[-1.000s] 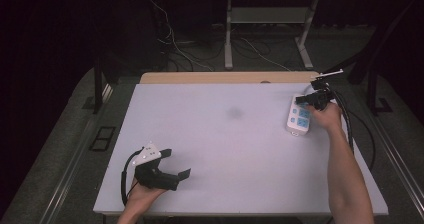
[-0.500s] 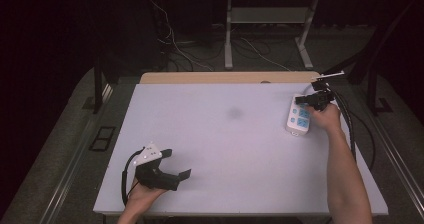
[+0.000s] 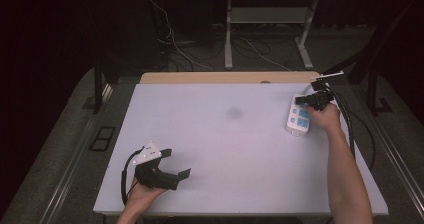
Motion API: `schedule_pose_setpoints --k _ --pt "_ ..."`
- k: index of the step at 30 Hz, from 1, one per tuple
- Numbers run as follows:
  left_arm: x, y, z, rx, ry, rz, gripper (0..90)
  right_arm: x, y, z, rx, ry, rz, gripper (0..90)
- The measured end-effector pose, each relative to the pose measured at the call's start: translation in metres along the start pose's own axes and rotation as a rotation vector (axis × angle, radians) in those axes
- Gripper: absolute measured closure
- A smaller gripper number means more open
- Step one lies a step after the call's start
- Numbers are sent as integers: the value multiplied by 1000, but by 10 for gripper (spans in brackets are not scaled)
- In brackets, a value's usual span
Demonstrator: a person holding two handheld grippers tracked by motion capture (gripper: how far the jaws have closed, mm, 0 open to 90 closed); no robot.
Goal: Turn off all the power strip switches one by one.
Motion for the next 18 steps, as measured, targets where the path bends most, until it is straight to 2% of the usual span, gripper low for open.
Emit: schedule_pose_setpoints --k 6,14,18 --pt "0 0 0 3 0 -1 0 0 1 0 -14 -5 -6 900" --pt "2 0 0 -6 1 7 0 3 -1 1 0 44 16 900" --pt "2 0 0 -5 2 7 0 3 -1 1 1 40 12 900"
Point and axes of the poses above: each handheld gripper's, and its own axes: z roughly backward along the jaws, y roughly out of its underside, x roughly to its left, the point moved 8 cm from there along -z, roughly forward along the jaws, and after that the axes turned 9 degrees about y, right-handed, at the moved point
